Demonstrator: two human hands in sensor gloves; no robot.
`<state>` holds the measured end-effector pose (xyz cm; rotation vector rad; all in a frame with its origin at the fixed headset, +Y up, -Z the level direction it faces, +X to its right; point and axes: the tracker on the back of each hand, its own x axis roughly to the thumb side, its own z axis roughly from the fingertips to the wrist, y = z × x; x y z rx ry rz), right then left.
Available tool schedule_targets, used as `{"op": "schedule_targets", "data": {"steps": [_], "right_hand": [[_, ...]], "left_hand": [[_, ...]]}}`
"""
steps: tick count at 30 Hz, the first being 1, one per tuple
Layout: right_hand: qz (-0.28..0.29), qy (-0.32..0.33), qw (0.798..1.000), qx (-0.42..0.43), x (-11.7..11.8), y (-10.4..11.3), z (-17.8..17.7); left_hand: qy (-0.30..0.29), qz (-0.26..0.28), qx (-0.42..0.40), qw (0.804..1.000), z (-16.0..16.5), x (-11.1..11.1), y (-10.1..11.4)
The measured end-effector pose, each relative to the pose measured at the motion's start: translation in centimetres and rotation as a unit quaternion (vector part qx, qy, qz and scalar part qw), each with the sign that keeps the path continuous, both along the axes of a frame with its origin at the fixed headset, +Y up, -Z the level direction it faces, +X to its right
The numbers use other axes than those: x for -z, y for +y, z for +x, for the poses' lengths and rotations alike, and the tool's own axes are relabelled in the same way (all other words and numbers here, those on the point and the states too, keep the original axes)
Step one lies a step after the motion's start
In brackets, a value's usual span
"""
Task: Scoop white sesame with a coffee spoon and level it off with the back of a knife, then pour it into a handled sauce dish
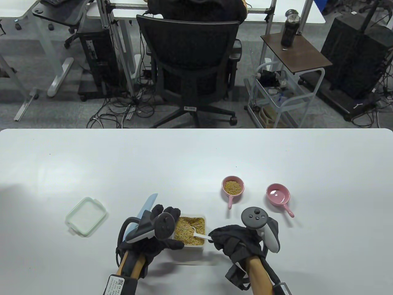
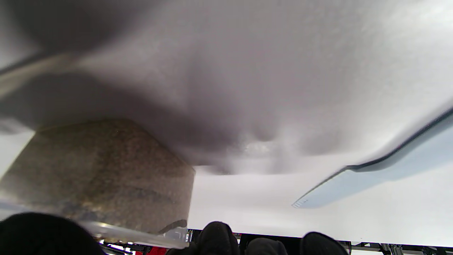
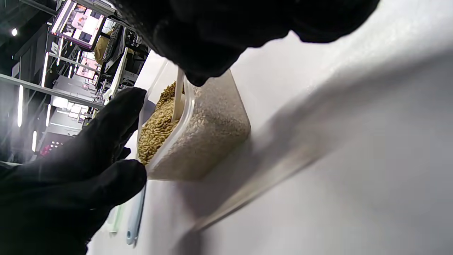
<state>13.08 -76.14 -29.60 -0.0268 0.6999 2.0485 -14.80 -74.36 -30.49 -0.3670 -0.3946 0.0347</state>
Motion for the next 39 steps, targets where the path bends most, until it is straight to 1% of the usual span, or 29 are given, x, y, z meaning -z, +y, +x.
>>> {"op": "schedule_targets", "data": {"steps": [4,9,12,14,16,18,20,23,26,29,30,32,34,36,37,38,39], "right_hand": [[-0.006,-0.008,1.000,0.028,0.0,-0.1,0.6],[0.011,-0.016,0.999,0.041,-0.2,0.6,1.3],[0.012,-0.017,0.998,0.053,-0.2,0.7,1.5],[0.012,-0.018,0.998,0.054,-0.2,0.8,1.6],[0.016,-0.017,0.999,0.049,-0.1,0.8,1.6],[0.017,-0.016,0.999,0.047,-0.1,0.8,1.6],[0.019,-0.016,0.999,0.047,-0.1,0.8,1.6],[0.021,-0.018,0.999,0.047,-0.1,0.8,1.6],[0.023,-0.019,0.998,0.046,-0.1,0.8,1.6],[0.025,-0.018,0.999,0.044,-0.1,0.8,1.6],[0.026,-0.018,0.999,0.043,-0.1,0.8,1.6],[0.027,-0.017,0.999,0.040,-0.1,0.9,1.7],[0.027,-0.017,0.999,0.039,0.0,0.9,1.7],[0.027,-0.015,0.999,0.038,-0.1,0.9,1.6],[0.027,-0.015,0.999,0.038,-0.1,0.9,1.6],[0.027,-0.015,0.999,0.037,-0.1,0.9,1.6],[0.028,-0.015,0.999,0.035,-0.1,0.9,1.6]], "left_hand": [[0.000,-0.001,0.002,1.000,0.0,0.0,0.0],[0.000,-0.006,0.003,1.000,0.0,0.1,0.0],[-0.002,-0.006,0.007,1.000,0.1,0.1,0.1],[-0.001,-0.016,0.001,1.000,0.0,0.1,0.1],[0.005,-0.038,-0.004,0.999,0.0,0.1,0.1],[0.004,-0.028,-0.004,1.000,-0.3,0.0,0.5],[0.015,-0.003,-0.014,1.000,-0.8,-0.2,1.2],[0.063,0.047,-0.008,0.997,-2.6,-0.5,2.5],[0.122,0.061,0.049,0.989,-4.6,-0.6,3.0],[0.186,0.061,0.109,0.975,-6.3,-0.6,2.5],[0.213,0.048,0.134,0.967,-6.9,-0.6,1.9],[0.243,0.030,0.169,0.955,-7.9,-0.5,0.6],[0.251,0.005,0.182,0.951,-8.4,-0.5,-0.6],[0.252,-0.010,0.180,0.951,-8.5,-0.4,-1.5],[0.252,-0.007,0.180,0.951,-8.5,-0.5,-1.7],[0.255,0.017,0.187,0.949,-8.5,-0.4,-1.8],[0.250,0.019,0.190,0.949,-8.4,-0.3,-1.8]]}}
